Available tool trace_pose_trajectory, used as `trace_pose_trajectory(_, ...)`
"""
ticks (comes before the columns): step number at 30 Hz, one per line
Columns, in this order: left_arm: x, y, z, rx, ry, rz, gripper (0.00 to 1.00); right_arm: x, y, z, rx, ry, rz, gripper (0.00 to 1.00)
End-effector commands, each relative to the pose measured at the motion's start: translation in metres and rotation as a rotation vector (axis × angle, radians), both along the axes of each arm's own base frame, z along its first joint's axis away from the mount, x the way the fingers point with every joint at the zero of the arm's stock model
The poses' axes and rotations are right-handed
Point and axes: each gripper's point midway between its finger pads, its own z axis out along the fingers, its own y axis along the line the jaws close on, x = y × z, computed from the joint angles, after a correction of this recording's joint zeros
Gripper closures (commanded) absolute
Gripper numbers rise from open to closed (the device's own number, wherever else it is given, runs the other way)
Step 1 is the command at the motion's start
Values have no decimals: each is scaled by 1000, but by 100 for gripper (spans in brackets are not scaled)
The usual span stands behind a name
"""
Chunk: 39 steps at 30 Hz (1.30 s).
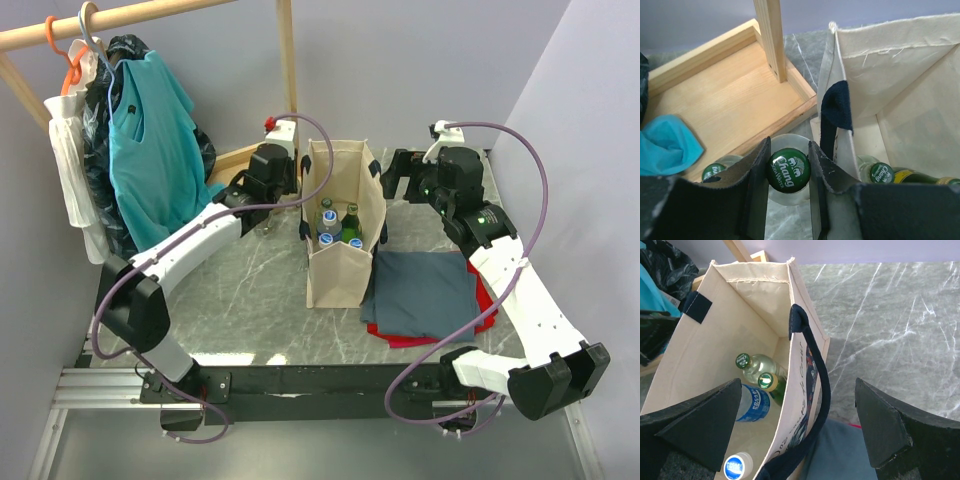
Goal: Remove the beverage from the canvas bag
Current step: Place the drink at the center of the board.
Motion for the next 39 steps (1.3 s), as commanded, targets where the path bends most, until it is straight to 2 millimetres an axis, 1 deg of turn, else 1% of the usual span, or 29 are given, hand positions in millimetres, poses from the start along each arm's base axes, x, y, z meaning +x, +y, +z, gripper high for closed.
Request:
trace_pose_trajectory(1,21,-10,53,-172,-186,27,99,2,0,15,-3,-41,-2,0)
trace_pose_trajectory(2,22,-11,47,-170,-179,27,99,2,-1,14,-6,-38,-4,0)
trace_pose_trajectory(3,22,-13,48,-183,-188,20,99,2,0,14,-6,-40,-4,0)
trace_pose_trajectory(6,25,-15,39,-186,-175,20,99,2,-2,14,-10,-38,-9,0)
trace_pose_trajectory(13,29,-18,28,-187,-166,23,99,3,-1,12,-11,-32,-6,0)
trace_pose_trajectory(19,33,-19,15,-179,-153,29,99,3,0,11,-11,-30,-2,0)
trace_pose_trajectory(22,34,-17,6,-173,-144,42,99,3,0,12,-16,-30,-3,0)
trace_pose_trajectory(23,34,-18,7,-179,-151,42,99,3,-1,11,-19,-28,-6,0)
trace_pose_trajectory(28,37,-15,-7,-155,-128,68,99,4,-3,13,-23,-31,-11,0)
trace_pose_trajectory(39,40,-7,-15,-142,-132,104,99,4,-1,10,-23,-23,-5,0)
